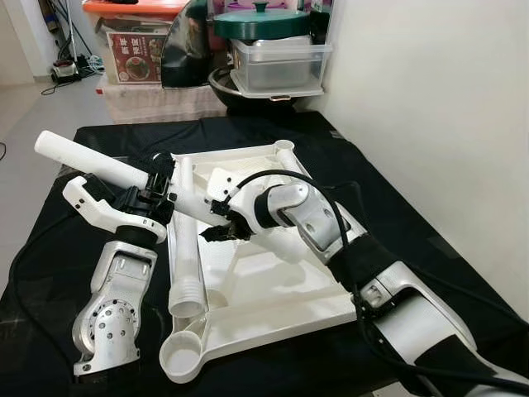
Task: Building children table
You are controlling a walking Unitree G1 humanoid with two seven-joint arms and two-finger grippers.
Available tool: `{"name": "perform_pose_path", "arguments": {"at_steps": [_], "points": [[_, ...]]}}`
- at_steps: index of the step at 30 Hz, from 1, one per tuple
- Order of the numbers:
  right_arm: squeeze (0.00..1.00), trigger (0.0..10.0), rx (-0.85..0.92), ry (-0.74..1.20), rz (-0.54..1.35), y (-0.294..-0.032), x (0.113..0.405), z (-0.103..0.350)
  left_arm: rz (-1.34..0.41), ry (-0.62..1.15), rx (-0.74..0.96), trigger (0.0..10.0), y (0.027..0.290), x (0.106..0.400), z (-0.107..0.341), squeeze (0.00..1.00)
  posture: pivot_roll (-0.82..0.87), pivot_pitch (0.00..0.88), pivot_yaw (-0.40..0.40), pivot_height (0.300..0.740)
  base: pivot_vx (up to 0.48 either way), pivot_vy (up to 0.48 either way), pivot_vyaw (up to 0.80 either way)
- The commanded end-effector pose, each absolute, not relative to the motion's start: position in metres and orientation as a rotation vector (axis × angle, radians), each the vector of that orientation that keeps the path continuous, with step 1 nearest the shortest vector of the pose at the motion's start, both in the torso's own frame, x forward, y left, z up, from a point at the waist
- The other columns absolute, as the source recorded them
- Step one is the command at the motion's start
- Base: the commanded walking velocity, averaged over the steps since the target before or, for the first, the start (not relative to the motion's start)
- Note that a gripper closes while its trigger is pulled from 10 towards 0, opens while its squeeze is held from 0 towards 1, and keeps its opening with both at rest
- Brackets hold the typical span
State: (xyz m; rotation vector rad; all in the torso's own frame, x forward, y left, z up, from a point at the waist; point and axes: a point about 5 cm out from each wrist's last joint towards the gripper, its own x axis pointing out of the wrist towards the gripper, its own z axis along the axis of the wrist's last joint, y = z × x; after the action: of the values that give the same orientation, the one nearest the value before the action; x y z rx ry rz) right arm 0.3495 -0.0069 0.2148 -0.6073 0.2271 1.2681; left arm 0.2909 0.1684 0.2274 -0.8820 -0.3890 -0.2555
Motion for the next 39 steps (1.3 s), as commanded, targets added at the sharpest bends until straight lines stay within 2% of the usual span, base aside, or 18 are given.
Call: {"name": "perform_pose_path", "arguments": {"at_steps": [1, 12, 13, 15, 17, 19, 25, 26, 29, 30, 31, 32, 34, 35, 36, 37, 38, 39], "points": [[0.09, 0.0, -0.596, 0.153, 1.331, 0.0, 0.344, 0.225, -0.288, -0.377, -0.842, 10.0, 0.16, 0.295, 0.229, 1.0, -0.01, 0.0, -0.05, 0.74, 0.0, 0.0, 0.0], [0.09, 0.0, -0.533, 0.129, 1.195, -0.03, 0.365, 0.245, -0.235, -0.437, -0.779, 10.0, 0.174, 0.294, 0.235, 1.0, -0.01, 0.0, -0.06, 0.74, 0.0, 0.0, 0.0], [0.09, 0.0, -0.512, 0.121, 1.114, -0.048, 0.376, 0.254, -0.257, -0.464, -0.812, 10.0, 0.177, 0.289, 0.239, 1.0, -0.01, 0.0, -0.062, 0.74, 0.0, 0.0, 0.0], [0.09, 0.0, -0.512, 0.121, 1.114, -0.048, 0.376, 0.254, -0.257, -0.464, -0.812, 10.0, 0.177, 0.289, 0.239, 1.0, -0.01, 0.0, -0.062, 0.74, 0.0, 0.0, 0.0], [0.09, 0.0, -0.502, 0.11, 1.029, -0.067, 0.386, 0.263, -0.294, -0.501, -0.811, 10.0, 0.178, 0.283, 0.246, 1.0, -0.01, 0.0, -0.065, 0.74, 0.0, 0.0, 0.0], [0.09, 0.0, -0.502, 0.11, 1.029, -0.067, 0.386, 0.263, -0.294, -0.501, -0.811, 10.0, 0.178, 0.283, 0.246, 1.0, -0.01, 0.0, -0.065, 0.74, 0.0, 0.0, 0.0], [0.09, 0.0, -0.495, 0.069, 0.807, -0.102, 0.404, 0.285, -0.414, -0.6, -0.785, 10.0, 0.175, 0.27, 0.274, 1.0, -0.01, 0.0, -0.062, 0.74, 0.0, 0.0, 0.0], [0.09, 0.0, -0.456, 0.042, 0.74, -0.107, 0.408, 0.291, -0.448, -0.596, -0.764, 10.0, 0.171, 0.268, 0.275, 0.0, -0.01, 0.0, -0.062, 0.74, 0.0, 0.0, 0.0], [0.09, 0.0, -0.392, 0.005, 0.666, -0.113, 0.412, 0.3, -0.43, -0.557, -0.729, 10.0, 0.169, 0.27, 0.27, 0.0, -0.01, 0.0, -0.064, 0.74, 0.0, 0.0, 0.0], [0.09, 0.0, -0.288, -0.045, 0.604, -0.118, 0.415, 0.311, -0.363, -0.468, -0.696, 10.0, 0.17, 0.279, 0.255, 0.0, -0.01, 0.0, -0.065, 0.74, 0.0, 0.0, 0.0], [0.09, 0.0, -0.288, -0.045, 0.604, -0.118, 0.415, 0.311, -0.363, -0.468, -0.696, 10.0, 0.17, 0.279, 0.255, 0.0, -0.01, 0.0, -0.065, 0.74, 0.0, 0.0, 0.0], [0.08, 0.0, -0.169, -0.09, 0.554, -0.122, 0.416, 0.321, -0.287, -0.366, -0.662, 10.0, 0.173, 0.286, 0.238, 0.0, -0.01, 0.0, -0.065, 0.74, 0.0, 0.0, 0.0], [0.08, 0.0, -0.169, -0.09, 0.554, -0.122, 0.416, 0.321, -0.287, -0.366, -0.662, 10.0, 0.173, 0.286, 0.238, 0.0, -0.01, 0.0, -0.065, 0.74, 0.0, 0.0, 0.0], [0.08, 0.0, -0.052, -0.122, 0.521, -0.127, 0.417, 0.328, -0.188, -0.252, -0.618, 10.0, 0.177, 0.293, 0.218, 0.0, -0.01, 0.0, -0.065, 0.74, 0.0, 0.0, 0.0], [0.08, 0.0, -0.052, -0.122, 0.521, -0.127, 0.417, 0.328, -0.188, -0.252, -0.618, 10.0, 0.177, 0.293, 0.218, 0.0, -0.01, 0.0, -0.065, 0.74, 0.0, 0.0, 0.0], [0.07, 0.0, 0.114, -0.151, 0.475, -0.135, 0.419, 0.333, -0.048, -0.063, -0.464, 10.0, 0.183, 0.299, 0.188, 0.0, 0.0, 0.0, -0.066, 0.74, 0.0, 0.0, 0.0], [0.08, 0.0, 0.254, -0.162, 0.445, -0.142, 0.419, 0.334, 0.037, 0.042, -0.369, 10.0, 0.189, 0.298, 0.169, 0.0, 0.0, 0.0, -0.065, 0.74, 0.0, 0.0, 0.0], [0.08, 0.0, 0.254, -0.162, 0.445, -0.142, 0.419, 0.334, 0.037, 0.042, -0.369, 10.0, 0.189, 0.298, 0.169, 0.0, 0.0, 0.0, -0.065, 0.74, 0.0, 0.0, 0.0]]}}
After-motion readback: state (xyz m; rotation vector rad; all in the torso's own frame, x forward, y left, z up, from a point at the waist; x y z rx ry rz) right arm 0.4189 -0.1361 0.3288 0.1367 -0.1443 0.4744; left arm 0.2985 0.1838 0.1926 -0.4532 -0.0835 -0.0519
